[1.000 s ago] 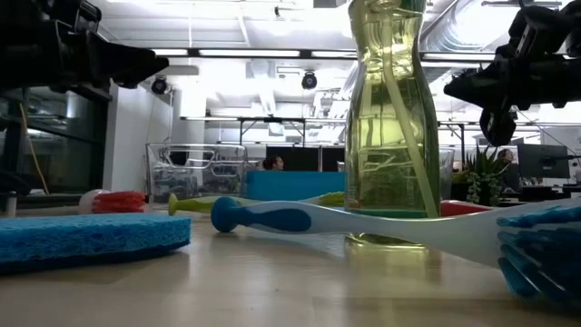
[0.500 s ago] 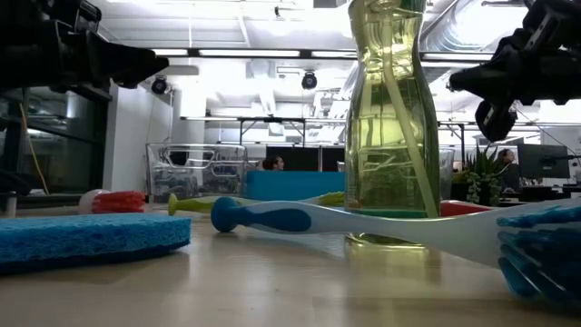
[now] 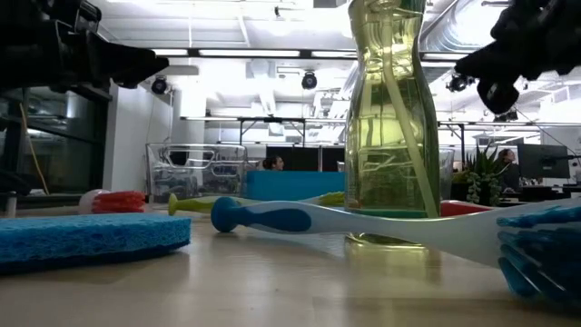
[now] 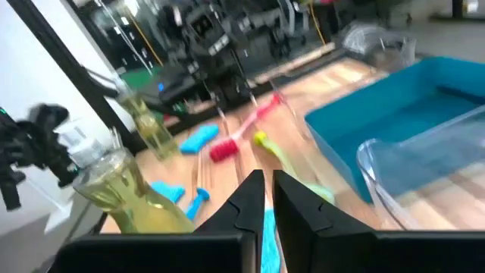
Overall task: Pick & Place Kitchen Sink Supplies
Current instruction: Put the green dish soap into the right transparent bin
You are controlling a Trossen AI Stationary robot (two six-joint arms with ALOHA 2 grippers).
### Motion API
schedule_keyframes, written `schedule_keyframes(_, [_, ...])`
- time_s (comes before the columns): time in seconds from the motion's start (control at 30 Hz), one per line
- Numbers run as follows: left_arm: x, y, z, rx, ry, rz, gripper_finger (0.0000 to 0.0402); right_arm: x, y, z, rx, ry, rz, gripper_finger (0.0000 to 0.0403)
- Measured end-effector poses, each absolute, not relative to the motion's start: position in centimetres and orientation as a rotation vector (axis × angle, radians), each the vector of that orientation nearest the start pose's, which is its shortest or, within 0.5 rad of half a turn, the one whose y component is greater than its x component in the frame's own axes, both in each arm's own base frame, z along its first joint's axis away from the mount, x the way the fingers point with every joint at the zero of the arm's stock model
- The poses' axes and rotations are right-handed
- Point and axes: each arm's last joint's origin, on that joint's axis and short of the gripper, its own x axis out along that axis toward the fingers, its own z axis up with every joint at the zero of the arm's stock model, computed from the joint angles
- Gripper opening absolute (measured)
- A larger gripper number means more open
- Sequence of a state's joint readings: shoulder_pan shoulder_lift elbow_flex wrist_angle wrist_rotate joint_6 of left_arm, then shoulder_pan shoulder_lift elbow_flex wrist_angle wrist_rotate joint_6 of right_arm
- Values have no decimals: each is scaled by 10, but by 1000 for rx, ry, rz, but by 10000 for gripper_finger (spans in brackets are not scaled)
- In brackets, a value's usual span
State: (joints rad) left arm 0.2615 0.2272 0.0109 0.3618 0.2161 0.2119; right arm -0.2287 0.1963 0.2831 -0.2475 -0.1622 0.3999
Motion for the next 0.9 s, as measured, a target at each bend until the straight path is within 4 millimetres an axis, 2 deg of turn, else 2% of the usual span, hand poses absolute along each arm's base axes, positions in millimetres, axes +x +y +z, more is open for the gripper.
schedule_keyframes(0.13, [108,22,183,246,-136,60,234,97,-17,240,470,239,-106,43])
schedule_keyframes(0.33, [108,22,183,246,-136,60,234,99,-18,269,644,391,-175,68])
schedule_keyframes(0.47, [108,22,183,246,-136,60,234,99,-18,288,757,510,-252,69])
schedule_keyframes(0.6, [108,22,183,246,-137,60,234,100,-18,307,787,642,-289,67])
schedule_keyframes(0.9, [108,22,183,246,-137,60,234,95,-9,332,896,1046,-431,67])
